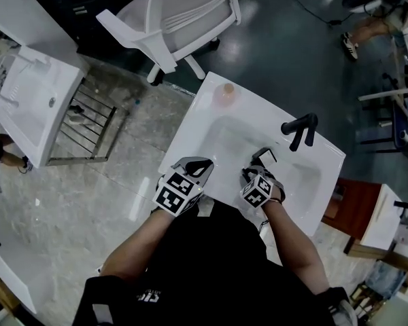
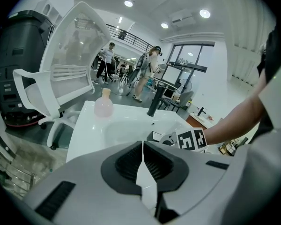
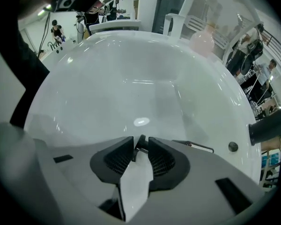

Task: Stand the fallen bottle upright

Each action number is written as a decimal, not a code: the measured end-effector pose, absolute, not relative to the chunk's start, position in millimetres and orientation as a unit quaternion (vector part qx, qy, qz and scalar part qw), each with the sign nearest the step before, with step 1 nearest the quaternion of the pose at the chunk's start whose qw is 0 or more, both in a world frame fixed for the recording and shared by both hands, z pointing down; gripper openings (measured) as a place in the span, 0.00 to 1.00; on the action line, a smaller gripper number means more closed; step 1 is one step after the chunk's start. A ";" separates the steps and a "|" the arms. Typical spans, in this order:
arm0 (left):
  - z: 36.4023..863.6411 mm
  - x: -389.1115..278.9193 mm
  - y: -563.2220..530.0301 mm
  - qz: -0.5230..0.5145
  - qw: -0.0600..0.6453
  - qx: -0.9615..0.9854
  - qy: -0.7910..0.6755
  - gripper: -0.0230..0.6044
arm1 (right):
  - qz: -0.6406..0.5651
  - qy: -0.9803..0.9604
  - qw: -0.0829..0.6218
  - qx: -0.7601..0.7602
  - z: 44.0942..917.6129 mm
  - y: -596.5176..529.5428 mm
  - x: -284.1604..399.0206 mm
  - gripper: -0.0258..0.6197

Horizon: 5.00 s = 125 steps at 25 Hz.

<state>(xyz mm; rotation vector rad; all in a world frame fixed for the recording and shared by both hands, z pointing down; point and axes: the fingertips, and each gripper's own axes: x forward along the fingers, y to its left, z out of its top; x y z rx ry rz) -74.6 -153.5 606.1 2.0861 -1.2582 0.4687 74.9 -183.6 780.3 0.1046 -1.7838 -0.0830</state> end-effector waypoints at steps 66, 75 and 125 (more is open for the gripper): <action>616.5 -38.9 -112.9 0.183 0.357 0.751 -0.524 0.08 | -0.172 -0.788 0.590 -0.046 775.9 -179.3 47.4 0.31; 609.7 -58.9 -111.0 0.191 0.339 0.776 -0.497 0.08 | -0.204 -0.748 0.631 0.003 761.1 -207.0 91.7 0.31; 583.4 -17.5 -157.3 0.210 0.299 0.826 -0.430 0.08 | 0.178 -0.850 0.377 0.322 685.7 -251.2 145.4 0.12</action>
